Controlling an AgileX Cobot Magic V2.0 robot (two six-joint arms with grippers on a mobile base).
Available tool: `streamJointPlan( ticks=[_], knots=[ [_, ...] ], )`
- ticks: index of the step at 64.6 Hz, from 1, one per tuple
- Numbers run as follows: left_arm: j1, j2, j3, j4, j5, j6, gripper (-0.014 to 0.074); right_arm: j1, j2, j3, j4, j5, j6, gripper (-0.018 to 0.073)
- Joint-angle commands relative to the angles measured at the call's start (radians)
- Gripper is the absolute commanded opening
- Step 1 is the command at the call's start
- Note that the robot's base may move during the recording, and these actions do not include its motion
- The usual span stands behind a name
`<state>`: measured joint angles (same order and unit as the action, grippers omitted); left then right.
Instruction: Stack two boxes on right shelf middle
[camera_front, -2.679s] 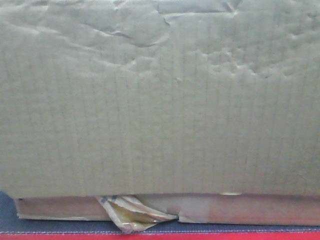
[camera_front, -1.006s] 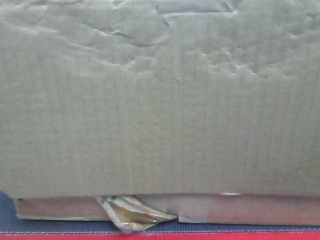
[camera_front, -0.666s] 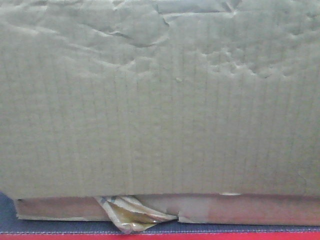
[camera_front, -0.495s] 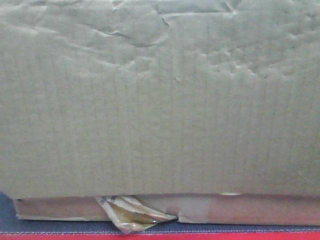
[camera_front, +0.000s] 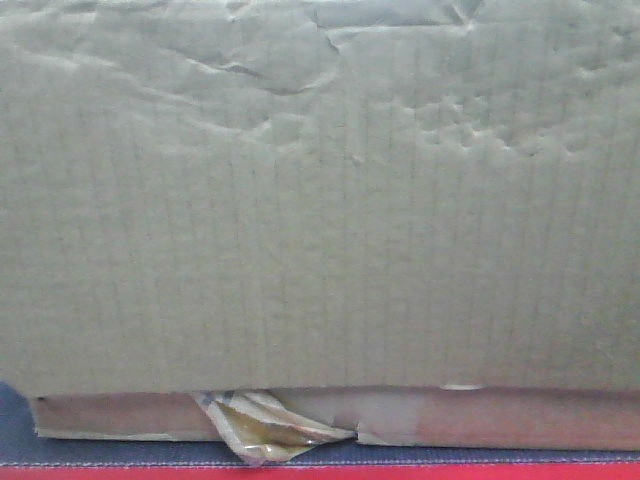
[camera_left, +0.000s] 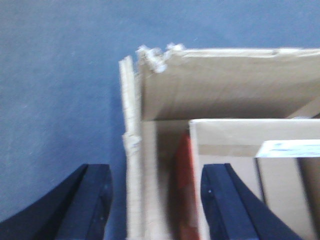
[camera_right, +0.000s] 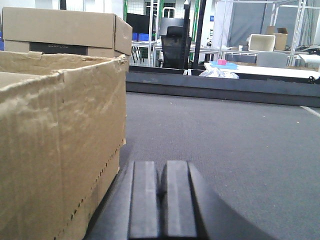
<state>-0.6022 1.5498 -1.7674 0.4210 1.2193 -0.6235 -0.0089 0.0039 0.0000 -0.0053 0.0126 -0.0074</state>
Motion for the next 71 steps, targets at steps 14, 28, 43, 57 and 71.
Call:
streamJointPlan(
  ticks=[14,28,43,57,71],
  knots=[
    [0.084,-0.007,0.135,-0.137,0.002,0.03,0.0313,-0.006,-0.004,0.0,-0.001,-0.022,-0.002,-0.0161],
    [0.084,0.004,0.201,-0.168,0.002,0.03,0.0415,-0.006,-0.004,0.0,-0.001,-0.022,-0.002,-0.0161],
    [0.084,0.085,0.208,-0.168,0.002,0.03,0.0398,-0.006,-0.004,0.0,-0.001,-0.022,-0.002,-0.0161],
    [0.084,0.141,0.208,-0.17,0.002,0.044,0.0398,-0.006,-0.004,0.0,-0.001,-0.022,-0.002,-0.0161],
    [0.084,0.11,0.208,-0.176,0.002,0.048,0.0398,-0.006,-0.004,0.0,-0.001,-0.022,-0.002,-0.0161]
  ],
)
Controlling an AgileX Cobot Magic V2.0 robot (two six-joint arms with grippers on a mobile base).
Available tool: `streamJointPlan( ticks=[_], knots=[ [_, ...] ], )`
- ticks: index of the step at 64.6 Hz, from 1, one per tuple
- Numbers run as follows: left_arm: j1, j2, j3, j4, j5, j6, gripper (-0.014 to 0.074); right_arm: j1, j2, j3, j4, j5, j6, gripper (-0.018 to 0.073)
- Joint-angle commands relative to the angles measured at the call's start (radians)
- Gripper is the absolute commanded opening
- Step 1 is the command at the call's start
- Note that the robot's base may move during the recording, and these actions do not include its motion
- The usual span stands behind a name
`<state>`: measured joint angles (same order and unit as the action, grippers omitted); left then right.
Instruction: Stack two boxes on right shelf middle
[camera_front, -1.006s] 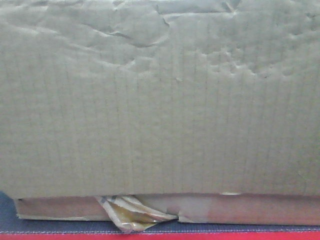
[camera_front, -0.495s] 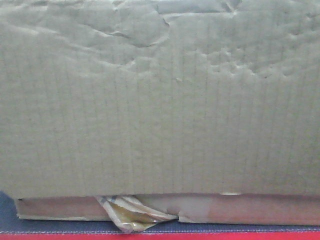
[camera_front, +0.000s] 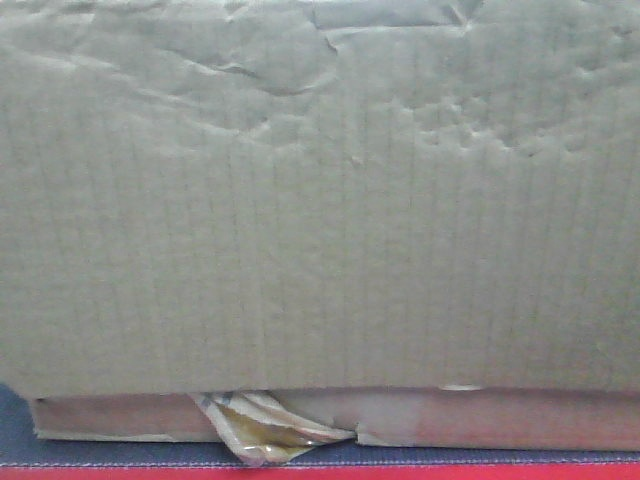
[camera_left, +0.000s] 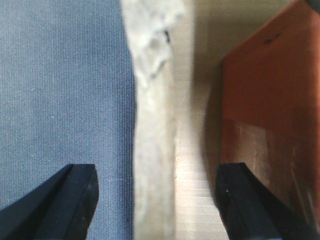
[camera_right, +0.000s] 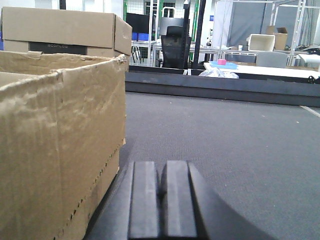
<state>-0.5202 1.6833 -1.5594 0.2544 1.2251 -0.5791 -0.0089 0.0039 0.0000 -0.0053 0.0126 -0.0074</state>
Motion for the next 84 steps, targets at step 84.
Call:
streamJointPlan(
  ticks=[84],
  knots=[
    [0.037,-0.059,0.0,-0.046,-0.004,0.022,0.0275,-0.006,0.273,-0.598,0.077,0.602,-0.002,-0.0143]
  ],
)
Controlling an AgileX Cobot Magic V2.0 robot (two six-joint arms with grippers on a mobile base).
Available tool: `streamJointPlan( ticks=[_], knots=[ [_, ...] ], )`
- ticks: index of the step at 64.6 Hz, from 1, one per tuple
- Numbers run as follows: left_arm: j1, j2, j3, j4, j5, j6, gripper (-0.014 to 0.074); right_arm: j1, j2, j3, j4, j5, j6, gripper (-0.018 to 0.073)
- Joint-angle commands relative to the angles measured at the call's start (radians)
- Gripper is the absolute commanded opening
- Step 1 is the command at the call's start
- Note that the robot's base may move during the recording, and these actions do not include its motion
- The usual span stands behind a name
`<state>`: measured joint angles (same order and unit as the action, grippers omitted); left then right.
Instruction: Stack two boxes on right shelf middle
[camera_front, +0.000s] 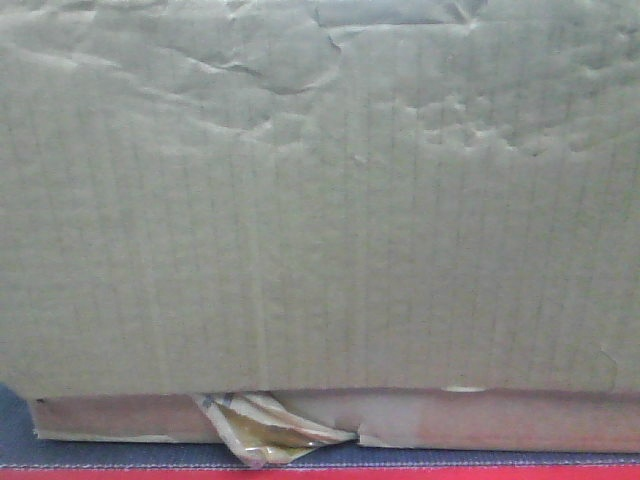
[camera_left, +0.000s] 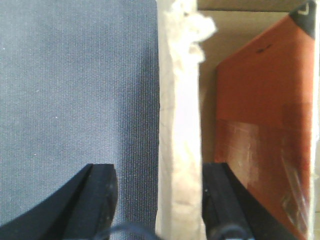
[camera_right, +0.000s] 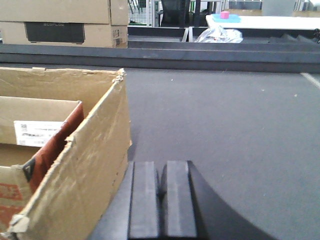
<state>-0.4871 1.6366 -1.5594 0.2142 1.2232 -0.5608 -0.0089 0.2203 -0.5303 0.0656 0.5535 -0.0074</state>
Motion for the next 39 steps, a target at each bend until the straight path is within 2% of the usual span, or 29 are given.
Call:
streamJointPlan(
  ticks=[1,7,19,25,33,39],
  knots=[
    [0.004,-0.012,0.0,-0.006,-0.002,0.003,0.0275,-0.006,0.073,-0.087,0.006,0.097,-0.002,-0.0141],
    [0.004,-0.012,0.0,-0.006,-0.002,0.003,0.0275,-0.006,0.185,-0.207,0.006,0.18,-0.002,-0.0141],
    [0.004,-0.012,0.0,-0.006,-0.002,0.003,0.0275,-0.006,0.43,-0.416,0.006,0.232,-0.002,-0.0141],
    [0.004,-0.012,0.0,-0.006,-0.002,0.003,0.0275,-0.006,0.564,-0.505,0.01,0.311,0.05,-0.0141],
    [0.004,-0.012,0.0,-0.006,-0.002,0.003,0.0275,0.002,0.722,-0.63,0.01,0.426,0.062,-0.0139],
    [0.004,-0.012,0.0,-0.006,-0.002,0.003,0.0275,0.035,0.828,-0.722,-0.038,0.498,0.135,-0.0139]
  ],
)
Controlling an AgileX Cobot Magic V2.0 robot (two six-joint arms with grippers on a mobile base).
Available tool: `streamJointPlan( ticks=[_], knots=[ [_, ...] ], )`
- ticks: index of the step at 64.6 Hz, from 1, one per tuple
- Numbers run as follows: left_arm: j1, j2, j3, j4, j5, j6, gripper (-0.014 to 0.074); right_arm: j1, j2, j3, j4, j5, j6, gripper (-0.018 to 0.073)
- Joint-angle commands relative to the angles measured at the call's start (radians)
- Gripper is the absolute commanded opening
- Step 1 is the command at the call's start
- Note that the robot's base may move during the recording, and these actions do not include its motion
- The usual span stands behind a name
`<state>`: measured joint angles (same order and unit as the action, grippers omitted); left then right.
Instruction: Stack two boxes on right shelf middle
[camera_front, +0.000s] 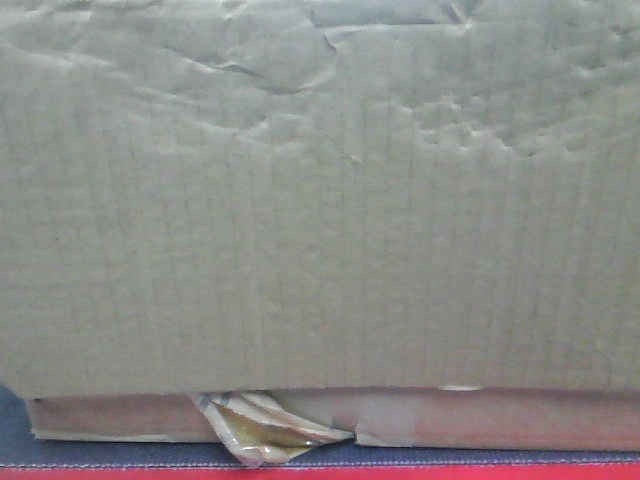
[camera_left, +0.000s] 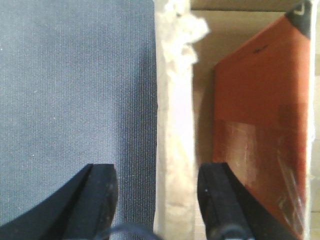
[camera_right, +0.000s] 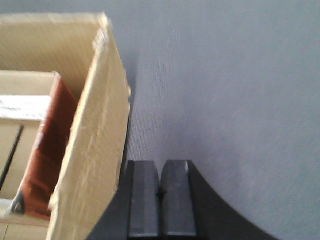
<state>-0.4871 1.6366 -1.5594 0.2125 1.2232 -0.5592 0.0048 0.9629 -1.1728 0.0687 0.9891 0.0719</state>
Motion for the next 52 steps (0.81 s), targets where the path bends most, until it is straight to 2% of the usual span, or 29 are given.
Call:
streamJointPlan(
  ticks=[1,7,12,24,38,45,52],
  knots=[
    [0.004,-0.012,0.0,-0.004,-0.002,0.002,0.0275,0.03,0.1,-0.102,-0.053,0.077,0.07,-0.0139],
    [0.004,-0.012,0.0,-0.004,-0.002,0.002,0.0275,0.09,0.195,-0.191,-0.151,0.194,0.175,-0.0139],
    [0.004,-0.012,0.0,-0.004,-0.002,0.002,0.0275,0.142,0.257,-0.255,-0.196,0.232,0.221,-0.0139],
    [0.004,-0.012,0.0,0.002,-0.002,0.002,0.0275,0.265,0.369,-0.342,-0.205,0.232,0.269,-0.0139],
    [0.004,-0.012,0.0,0.002,-0.002,0.002,0.0275,0.316,0.442,-0.342,-0.205,0.232,0.276,-0.0125],
    [0.004,-0.012,0.0,0.002,-0.002,0.002,0.0275,0.316,0.46,-0.342,-0.215,0.232,0.278,0.002],
    [0.004,-0.012,0.0,0.002,-0.002,0.002,0.0275,0.316,0.461,-0.342,-0.214,0.232,0.278,0.0235]
  ],
)
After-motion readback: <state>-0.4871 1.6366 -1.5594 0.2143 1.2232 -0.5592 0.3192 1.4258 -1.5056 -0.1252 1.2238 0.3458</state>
